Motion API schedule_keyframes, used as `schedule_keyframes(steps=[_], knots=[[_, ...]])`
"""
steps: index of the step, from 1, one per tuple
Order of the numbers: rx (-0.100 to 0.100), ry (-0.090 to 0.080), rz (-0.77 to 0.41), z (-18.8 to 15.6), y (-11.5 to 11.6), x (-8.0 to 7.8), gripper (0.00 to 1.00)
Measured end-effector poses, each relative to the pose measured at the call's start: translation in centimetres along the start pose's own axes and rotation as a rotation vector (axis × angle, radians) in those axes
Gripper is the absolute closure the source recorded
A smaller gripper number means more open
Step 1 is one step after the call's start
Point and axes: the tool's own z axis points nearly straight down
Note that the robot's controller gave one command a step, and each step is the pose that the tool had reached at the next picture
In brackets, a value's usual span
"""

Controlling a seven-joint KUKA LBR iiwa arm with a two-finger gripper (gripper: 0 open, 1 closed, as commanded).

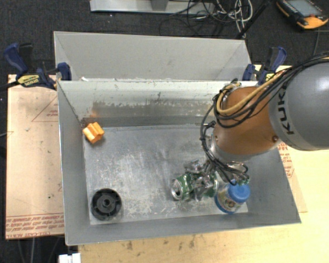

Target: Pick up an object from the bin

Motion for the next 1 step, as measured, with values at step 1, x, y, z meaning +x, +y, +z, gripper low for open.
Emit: schedule_keyframes(steps=[1], knots=[[0.002, -0.005, 0.062, -12.85, 0.44, 1.64, 1.00]])
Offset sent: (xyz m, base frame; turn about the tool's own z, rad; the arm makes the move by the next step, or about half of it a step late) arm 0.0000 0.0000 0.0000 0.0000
